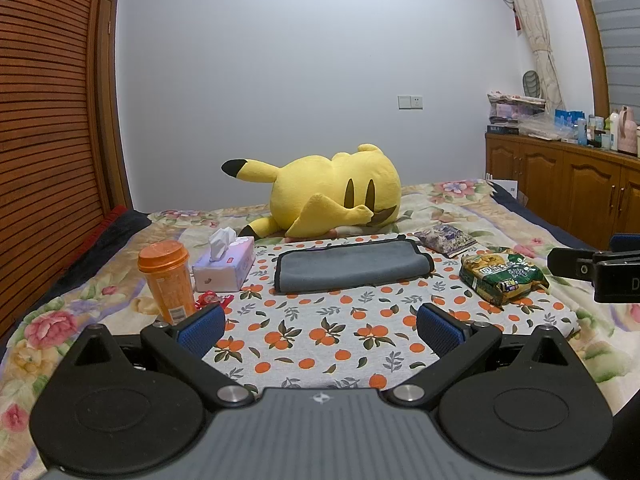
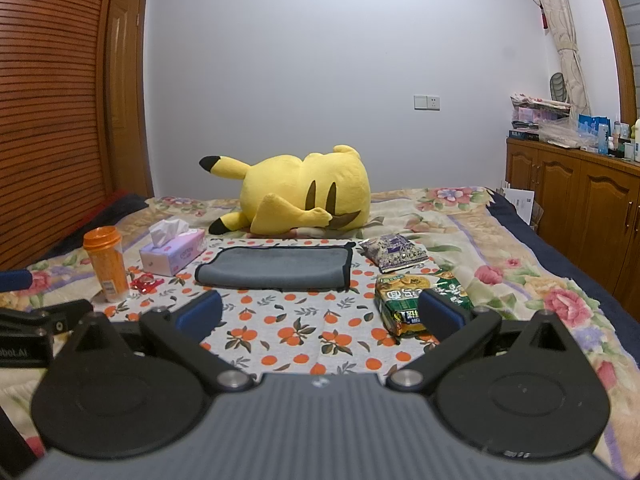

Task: Fold towel

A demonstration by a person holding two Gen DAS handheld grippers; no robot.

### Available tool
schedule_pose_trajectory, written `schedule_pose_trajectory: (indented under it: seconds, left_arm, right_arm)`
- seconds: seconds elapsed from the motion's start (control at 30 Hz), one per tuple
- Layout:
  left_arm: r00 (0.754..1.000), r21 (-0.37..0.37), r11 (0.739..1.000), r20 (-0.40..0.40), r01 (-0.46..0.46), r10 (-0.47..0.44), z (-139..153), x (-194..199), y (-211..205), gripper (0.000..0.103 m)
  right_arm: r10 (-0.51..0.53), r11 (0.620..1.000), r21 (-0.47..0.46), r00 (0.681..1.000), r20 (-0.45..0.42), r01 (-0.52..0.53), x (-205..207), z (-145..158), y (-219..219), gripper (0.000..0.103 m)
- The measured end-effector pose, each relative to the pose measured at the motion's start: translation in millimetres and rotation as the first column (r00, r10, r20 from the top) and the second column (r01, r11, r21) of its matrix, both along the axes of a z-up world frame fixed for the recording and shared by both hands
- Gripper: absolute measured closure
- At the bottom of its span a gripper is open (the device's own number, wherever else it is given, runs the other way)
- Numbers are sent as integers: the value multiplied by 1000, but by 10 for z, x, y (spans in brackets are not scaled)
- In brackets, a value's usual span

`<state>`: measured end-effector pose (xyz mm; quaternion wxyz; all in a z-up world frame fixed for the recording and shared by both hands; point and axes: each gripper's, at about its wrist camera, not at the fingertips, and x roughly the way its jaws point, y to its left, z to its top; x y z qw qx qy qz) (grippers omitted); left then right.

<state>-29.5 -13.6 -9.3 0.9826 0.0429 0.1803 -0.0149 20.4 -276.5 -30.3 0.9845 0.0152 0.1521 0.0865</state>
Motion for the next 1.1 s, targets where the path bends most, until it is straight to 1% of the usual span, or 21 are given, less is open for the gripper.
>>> schedule_pose_trajectory:
  seconds: [1.1]
  left_arm:
    - [1000, 4, 1000, 1, 0, 0, -7, -5, -22, 0]
  right_arm:
    - [0, 1000, 0, 1000, 1, 0, -1, -5, 2, 0]
